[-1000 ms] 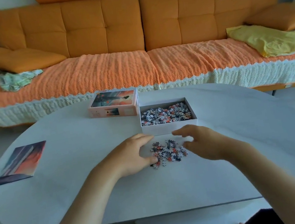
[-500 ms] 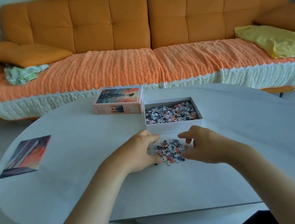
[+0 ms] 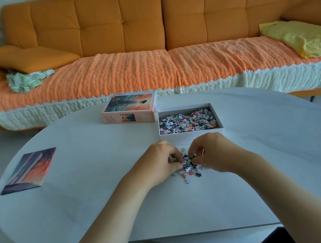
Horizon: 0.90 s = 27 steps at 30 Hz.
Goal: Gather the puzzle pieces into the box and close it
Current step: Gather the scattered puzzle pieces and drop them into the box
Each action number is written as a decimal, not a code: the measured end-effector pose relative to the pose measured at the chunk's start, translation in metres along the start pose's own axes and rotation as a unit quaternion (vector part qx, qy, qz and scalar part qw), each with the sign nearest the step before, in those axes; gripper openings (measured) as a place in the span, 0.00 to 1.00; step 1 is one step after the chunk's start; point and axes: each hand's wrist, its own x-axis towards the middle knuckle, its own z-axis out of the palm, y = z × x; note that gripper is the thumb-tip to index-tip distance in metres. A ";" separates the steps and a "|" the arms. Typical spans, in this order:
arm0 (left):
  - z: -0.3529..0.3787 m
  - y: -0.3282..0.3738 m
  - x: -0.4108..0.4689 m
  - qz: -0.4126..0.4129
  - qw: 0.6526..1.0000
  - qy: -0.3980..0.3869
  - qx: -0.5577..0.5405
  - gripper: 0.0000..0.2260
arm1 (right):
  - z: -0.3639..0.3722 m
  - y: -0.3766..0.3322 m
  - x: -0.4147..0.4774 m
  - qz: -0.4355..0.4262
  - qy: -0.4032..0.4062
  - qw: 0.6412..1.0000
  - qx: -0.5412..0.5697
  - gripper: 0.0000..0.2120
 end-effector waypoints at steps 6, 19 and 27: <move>-0.005 -0.001 0.009 0.008 1.000 -0.004 0.000 0.05 | -0.012 -0.001 0.005 -0.016 0.001 1.000 0.013 0.02; -0.012 0.004 0.064 0.061 0.986 0.147 -0.053 0.09 | -0.025 0.006 0.042 -0.012 0.210 0.974 -0.088 0.09; -0.015 -0.004 0.039 0.129 0.970 0.201 -0.034 0.10 | -0.021 0.010 0.020 -0.130 0.180 0.973 -0.060 0.09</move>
